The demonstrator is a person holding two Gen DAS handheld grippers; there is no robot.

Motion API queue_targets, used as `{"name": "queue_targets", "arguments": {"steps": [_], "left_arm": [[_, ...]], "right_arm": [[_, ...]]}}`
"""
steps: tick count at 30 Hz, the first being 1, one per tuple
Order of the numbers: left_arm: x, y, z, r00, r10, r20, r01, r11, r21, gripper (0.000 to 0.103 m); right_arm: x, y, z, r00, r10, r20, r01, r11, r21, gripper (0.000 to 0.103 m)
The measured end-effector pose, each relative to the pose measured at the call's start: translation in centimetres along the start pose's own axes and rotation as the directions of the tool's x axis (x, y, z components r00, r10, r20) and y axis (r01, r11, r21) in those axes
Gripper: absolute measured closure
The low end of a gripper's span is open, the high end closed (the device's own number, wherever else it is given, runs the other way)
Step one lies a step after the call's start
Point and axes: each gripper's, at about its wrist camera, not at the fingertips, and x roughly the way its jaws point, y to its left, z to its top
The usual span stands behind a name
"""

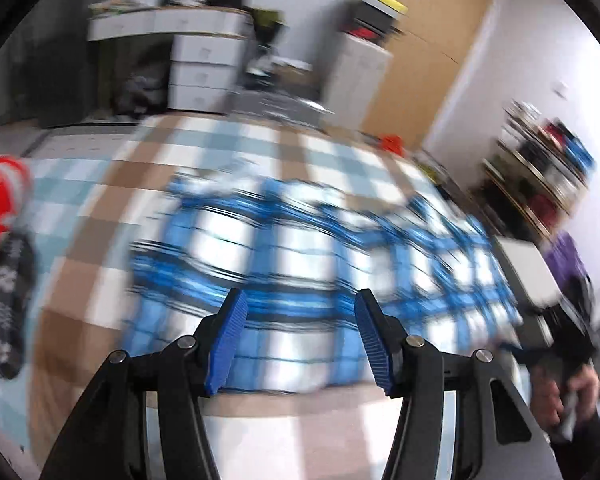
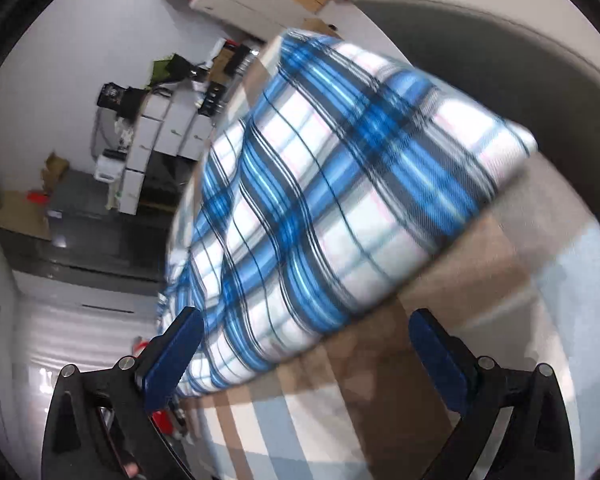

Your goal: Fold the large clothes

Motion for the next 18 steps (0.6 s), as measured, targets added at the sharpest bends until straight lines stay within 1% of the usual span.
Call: {"name": "queue_targets", "arguments": {"steps": [1, 4, 6, 8, 11, 12, 13, 14, 15, 16, 17, 18], "left_arm": [[0.7, -1.1, -0.1, 1.0, -0.01, -0.018, 0.011, 0.999, 0.031, 0.052], [3.3, -4.4, -0.4, 0.998, -0.01, -0.069, 0.019, 0.992, 0.126, 0.052], [4.8, -5.7, -0.5, 0.994, -0.027, -0.11, 0.043, 0.989, 0.144, 0.052], [6.5, -6.4, -0.4, 0.989, -0.036, -0.143, 0.055, 0.989, 0.137, 0.052], [7.9, -6.8, -0.5, 0.984, -0.015, -0.178, 0.04, 0.99, 0.138, 0.052], [8.7, -6.7, -0.4, 0.981, 0.001, -0.195, 0.028, 0.989, 0.143, 0.052], [9.0, -6.7, -0.5, 0.98, 0.026, -0.196, 0.003, 0.989, 0.149, 0.052], [9.3, -6.5, -0.6, 0.979, 0.057, -0.196, -0.027, 0.988, 0.151, 0.052], [9.6, -6.3, -0.6, 0.976, 0.065, -0.209, -0.035, 0.989, 0.144, 0.052], [9.7, -6.1, -0.6, 0.974, 0.06, -0.22, -0.031, 0.99, 0.135, 0.052], [9.8, -6.0, -0.6, 0.972, 0.055, -0.227, -0.027, 0.992, 0.127, 0.052], [9.8, -6.0, -0.6, 0.972, 0.054, -0.227, -0.025, 0.991, 0.128, 0.052]], "right_arm": [[0.0, 0.0, 0.2, 1.0, 0.004, 0.009, -0.004, 1.0, 0.001, 0.0], [0.4, 0.0, 1.2, 0.999, 0.023, 0.028, -0.023, 0.999, 0.023, 0.0], [1.1, 0.6, 1.6, 0.999, 0.026, 0.042, -0.026, 1.0, 0.015, 0.0], [1.5, 1.5, 1.6, 0.998, 0.018, 0.054, -0.017, 1.0, -0.011, 0.0], [2.6, 2.8, 2.0, 0.996, -0.024, 0.089, 0.029, 0.998, -0.054, 0.0], [2.6, 3.0, 1.8, 0.994, -0.04, 0.101, 0.046, 0.997, -0.06, 0.022], [2.9, 3.1, 1.9, 0.992, -0.063, 0.106, 0.07, 0.995, -0.068, 0.046], [3.1, 2.9, 1.9, 0.987, -0.119, 0.111, 0.127, 0.99, -0.063, 0.08], [3.0, 2.3, 1.9, 0.986, -0.111, 0.121, 0.115, 0.993, -0.03, 0.083], [2.7, 1.7, 1.9, 0.989, -0.066, 0.133, 0.066, 0.998, -0.001, 0.085], [2.3, 1.4, 1.9, 0.988, -0.053, 0.147, 0.052, 0.999, 0.01, 0.091], [1.8, 1.3, 1.9, 0.986, -0.034, 0.163, 0.034, 0.999, 0.004, 0.093]]}}
